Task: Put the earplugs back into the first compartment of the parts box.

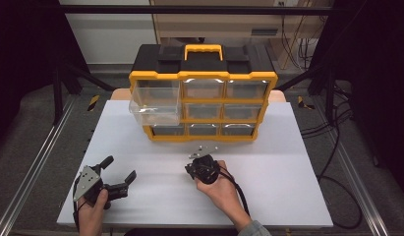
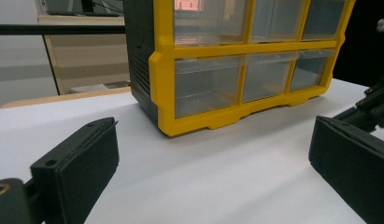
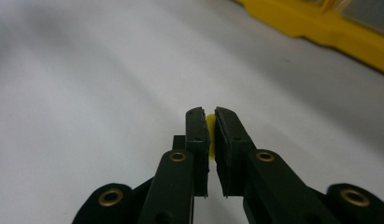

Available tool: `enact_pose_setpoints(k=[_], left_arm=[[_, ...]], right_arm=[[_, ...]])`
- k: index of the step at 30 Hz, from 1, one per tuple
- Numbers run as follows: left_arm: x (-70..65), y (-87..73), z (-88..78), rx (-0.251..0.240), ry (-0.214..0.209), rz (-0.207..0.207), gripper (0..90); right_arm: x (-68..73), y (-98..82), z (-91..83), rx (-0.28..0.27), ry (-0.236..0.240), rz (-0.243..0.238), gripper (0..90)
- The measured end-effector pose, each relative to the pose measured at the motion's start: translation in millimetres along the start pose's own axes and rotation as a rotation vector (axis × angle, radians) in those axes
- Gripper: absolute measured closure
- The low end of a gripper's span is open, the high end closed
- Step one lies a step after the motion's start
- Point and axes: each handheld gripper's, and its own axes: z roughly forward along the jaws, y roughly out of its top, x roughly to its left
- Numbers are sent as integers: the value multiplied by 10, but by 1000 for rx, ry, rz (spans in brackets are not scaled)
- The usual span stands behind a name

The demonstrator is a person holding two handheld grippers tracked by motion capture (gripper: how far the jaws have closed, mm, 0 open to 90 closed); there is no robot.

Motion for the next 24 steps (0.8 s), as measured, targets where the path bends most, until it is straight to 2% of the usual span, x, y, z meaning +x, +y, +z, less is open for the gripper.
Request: enact_pose_setpoints(k=[5, 6, 7, 10, 12, 14, 15, 16, 20, 24], left_arm=[[6, 3, 3, -13, 1, 0, 10], [3, 1, 5, -11, 2, -1, 10], [1, 1, 2, -9, 2, 1, 10], [-8, 2, -11, -10, 2, 4, 10], [-8, 1, -13, -10, 4, 1, 10], [-8, -1, -11, -9, 4, 1, 10], [-9, -1, -12, -8, 3, 0, 10], [-10, -1, -13, -9, 3, 0, 10], [-9, 1, -8, -10, 4, 4, 10], [0, -5, -10, -11, 4, -4, 10]], right_arm=[[-46, 88, -246, -81, -15, -7, 844], [-68, 139, -353, -109, -23, -11, 844], [-68, 139, -353, -109, -23, -11, 844], [-103, 224, -500, -148, -28, -15, 845], [-123, 332, -646, -182, -43, -30, 845], [-129, 371, -697, -194, -49, -33, 844], [-142, 453, -797, -220, -58, -37, 844], [-142, 453, -797, -220, -58, -37, 844], [-175, 683, -1025, -276, -88, -69, 844], [-200, 831, -1162, -324, -106, -77, 844]])
